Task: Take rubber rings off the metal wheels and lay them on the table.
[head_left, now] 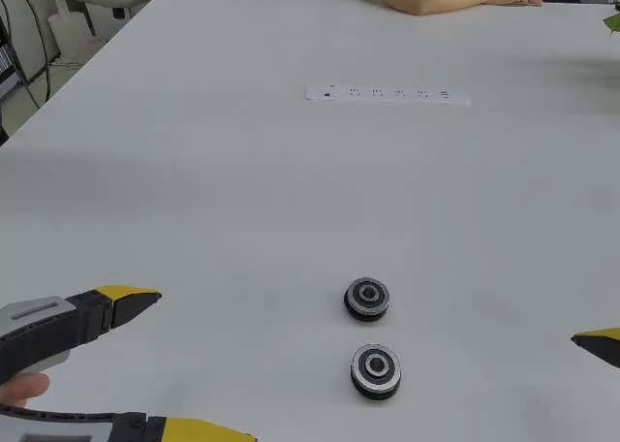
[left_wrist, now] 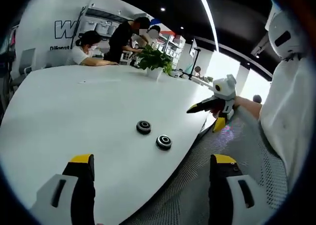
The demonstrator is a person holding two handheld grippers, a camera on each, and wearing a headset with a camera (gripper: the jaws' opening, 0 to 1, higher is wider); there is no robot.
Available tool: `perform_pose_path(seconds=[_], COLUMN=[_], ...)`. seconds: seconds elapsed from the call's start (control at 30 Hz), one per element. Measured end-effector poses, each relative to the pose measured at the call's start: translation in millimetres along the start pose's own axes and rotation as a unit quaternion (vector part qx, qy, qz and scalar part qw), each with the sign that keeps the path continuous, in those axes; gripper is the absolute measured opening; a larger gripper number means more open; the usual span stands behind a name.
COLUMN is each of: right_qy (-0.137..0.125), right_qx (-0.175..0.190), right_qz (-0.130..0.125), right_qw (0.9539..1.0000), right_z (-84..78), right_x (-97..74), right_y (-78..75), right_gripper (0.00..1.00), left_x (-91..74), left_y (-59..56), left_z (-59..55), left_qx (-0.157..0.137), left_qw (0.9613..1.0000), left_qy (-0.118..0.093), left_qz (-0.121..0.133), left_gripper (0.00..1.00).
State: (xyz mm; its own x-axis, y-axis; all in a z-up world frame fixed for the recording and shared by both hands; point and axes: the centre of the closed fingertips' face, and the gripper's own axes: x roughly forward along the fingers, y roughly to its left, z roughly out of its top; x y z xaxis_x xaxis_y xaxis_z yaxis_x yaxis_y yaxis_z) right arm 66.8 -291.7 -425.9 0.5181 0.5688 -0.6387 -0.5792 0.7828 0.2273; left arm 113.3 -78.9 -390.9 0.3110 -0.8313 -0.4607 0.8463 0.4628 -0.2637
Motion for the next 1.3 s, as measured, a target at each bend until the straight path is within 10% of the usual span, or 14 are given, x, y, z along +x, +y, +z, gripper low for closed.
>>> perform_pose_path(seconds=[1.3], right_qy=[0.001], right_qx=[0.000], right_qz=[-0.005], right_qw=[1.0000], right_z=[-0.2], right_x=[1.2], right_y=[-2.3], right_gripper=[0.99], left_x=[0.8], left_y=[1.2], left_z=[-1.5], left_qx=[0.005], left_qw=[1.0000], left_qy=[0.006], left_qz=[-0.002], left_gripper=[0.95])
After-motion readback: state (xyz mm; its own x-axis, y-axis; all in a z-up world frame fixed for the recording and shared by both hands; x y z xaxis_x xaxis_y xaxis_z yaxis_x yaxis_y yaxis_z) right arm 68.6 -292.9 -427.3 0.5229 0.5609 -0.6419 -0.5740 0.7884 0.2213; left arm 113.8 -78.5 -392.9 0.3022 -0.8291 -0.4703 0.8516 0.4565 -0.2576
